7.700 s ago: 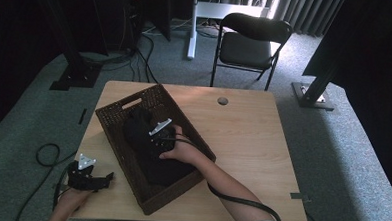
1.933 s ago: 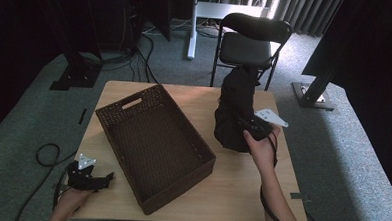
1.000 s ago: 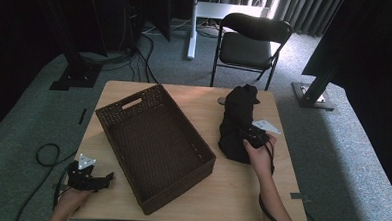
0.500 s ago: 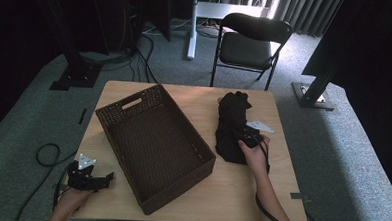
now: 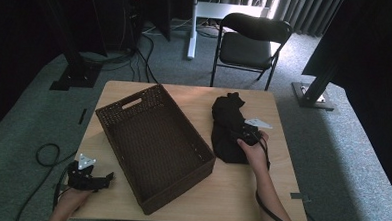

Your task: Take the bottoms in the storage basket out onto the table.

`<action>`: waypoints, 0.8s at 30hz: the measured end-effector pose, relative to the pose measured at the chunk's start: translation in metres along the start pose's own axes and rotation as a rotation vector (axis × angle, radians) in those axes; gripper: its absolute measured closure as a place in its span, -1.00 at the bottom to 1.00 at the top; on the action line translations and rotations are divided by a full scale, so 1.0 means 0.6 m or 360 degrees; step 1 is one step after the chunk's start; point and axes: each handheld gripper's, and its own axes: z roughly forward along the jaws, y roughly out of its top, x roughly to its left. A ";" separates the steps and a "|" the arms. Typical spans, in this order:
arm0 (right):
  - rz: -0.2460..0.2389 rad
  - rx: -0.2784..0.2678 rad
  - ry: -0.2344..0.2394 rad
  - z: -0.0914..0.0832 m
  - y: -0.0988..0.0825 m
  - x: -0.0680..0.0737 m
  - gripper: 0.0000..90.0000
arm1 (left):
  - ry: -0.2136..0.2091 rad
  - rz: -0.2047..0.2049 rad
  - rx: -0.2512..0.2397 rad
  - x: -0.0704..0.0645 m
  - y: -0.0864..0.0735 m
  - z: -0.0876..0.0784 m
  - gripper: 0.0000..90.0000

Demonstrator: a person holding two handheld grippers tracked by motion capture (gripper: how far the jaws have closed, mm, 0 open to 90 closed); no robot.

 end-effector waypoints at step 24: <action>-0.0214 -0.0052 0.0209 -0.028 0.017 -0.013 -0.71 | 0.0000 0.0000 0.0000 0.000 0.000 0.000 -1.00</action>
